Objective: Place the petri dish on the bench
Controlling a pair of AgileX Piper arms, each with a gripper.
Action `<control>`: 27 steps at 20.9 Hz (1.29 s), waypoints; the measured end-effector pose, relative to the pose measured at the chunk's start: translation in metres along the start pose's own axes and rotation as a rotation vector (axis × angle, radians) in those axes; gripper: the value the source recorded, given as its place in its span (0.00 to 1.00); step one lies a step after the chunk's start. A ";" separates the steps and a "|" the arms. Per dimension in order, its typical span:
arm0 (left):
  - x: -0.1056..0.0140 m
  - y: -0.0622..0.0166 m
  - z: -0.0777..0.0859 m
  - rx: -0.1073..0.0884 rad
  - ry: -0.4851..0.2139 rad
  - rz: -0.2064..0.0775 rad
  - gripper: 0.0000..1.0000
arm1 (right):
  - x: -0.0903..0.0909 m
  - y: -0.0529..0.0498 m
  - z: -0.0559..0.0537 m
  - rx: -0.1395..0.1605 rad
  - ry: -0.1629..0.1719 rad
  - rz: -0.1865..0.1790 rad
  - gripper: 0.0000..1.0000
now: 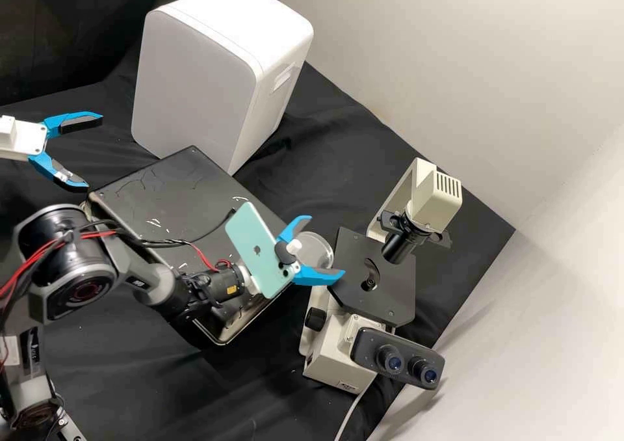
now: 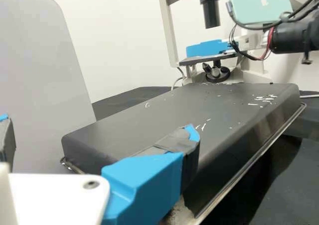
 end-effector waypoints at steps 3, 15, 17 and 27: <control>0.000 0.0000 0.000 0.000 0.000 0.000 1.00 | -0.017 -0.011 -0.008 0.009 0.036 -0.065 0.00; 0.000 0.0000 0.000 -0.001 0.002 0.000 1.00 | -0.045 -0.046 -0.031 0.004 0.152 -0.219 0.00; 0.000 0.0000 0.000 -0.001 0.002 0.000 1.00 | -0.047 -0.050 -0.032 -0.001 0.159 -0.234 0.00; 0.000 0.0000 0.000 -0.001 0.002 0.000 1.00 | -0.049 -0.053 -0.031 -0.003 0.160 -0.243 0.00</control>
